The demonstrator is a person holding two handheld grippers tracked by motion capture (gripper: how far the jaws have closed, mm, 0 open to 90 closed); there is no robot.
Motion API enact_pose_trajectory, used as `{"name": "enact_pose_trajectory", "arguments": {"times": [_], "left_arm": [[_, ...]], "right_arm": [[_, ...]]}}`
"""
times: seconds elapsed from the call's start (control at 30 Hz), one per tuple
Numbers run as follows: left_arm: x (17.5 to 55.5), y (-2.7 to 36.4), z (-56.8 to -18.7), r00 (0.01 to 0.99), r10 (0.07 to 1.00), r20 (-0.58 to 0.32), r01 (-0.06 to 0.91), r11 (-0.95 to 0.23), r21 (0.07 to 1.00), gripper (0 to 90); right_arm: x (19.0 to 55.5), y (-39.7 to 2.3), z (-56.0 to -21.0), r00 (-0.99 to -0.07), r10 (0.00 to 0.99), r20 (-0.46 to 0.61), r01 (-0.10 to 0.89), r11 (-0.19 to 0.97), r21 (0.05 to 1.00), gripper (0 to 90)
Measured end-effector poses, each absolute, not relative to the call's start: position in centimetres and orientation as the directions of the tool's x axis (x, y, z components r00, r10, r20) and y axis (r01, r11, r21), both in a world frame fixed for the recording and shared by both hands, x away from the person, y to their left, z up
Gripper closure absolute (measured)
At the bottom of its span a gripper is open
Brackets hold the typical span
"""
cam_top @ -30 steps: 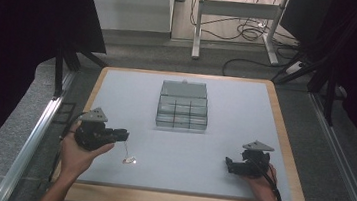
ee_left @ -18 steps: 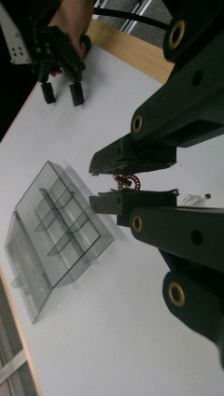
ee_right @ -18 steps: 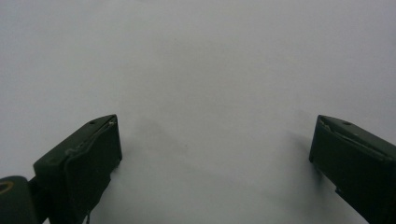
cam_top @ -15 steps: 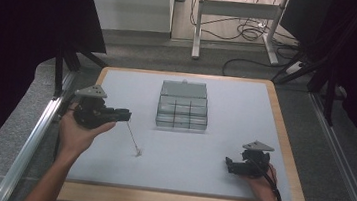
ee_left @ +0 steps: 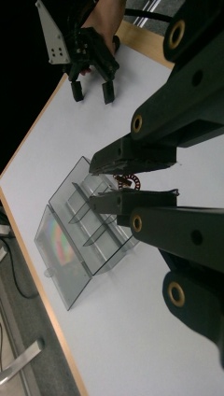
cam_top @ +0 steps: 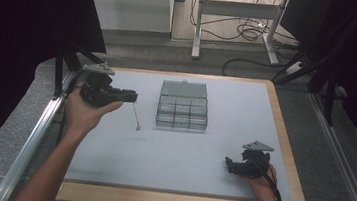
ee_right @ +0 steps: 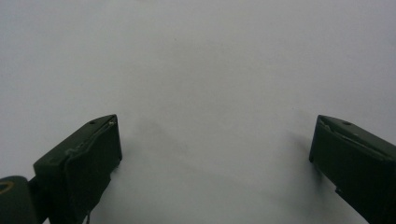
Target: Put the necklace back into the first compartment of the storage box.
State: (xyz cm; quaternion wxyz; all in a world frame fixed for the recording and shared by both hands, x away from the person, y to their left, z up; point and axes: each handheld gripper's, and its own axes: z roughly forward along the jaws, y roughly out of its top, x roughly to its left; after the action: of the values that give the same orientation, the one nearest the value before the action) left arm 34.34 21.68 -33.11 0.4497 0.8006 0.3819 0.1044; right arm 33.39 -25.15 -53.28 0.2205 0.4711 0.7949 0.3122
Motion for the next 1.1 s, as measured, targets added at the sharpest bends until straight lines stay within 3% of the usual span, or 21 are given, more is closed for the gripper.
{"name": "enact_pose_trajectory", "arguments": {"times": [1.1], "left_arm": [[40.9, 18.8, -30.8, 0.646, 0.737, -0.201, 0.550, -0.267, 0.791, 80.7]], "right_arm": [[33.4, -25.1, -53.3, -0.458, 0.887, -0.053, 0.613, 0.359, 0.704, 2.0]]}}
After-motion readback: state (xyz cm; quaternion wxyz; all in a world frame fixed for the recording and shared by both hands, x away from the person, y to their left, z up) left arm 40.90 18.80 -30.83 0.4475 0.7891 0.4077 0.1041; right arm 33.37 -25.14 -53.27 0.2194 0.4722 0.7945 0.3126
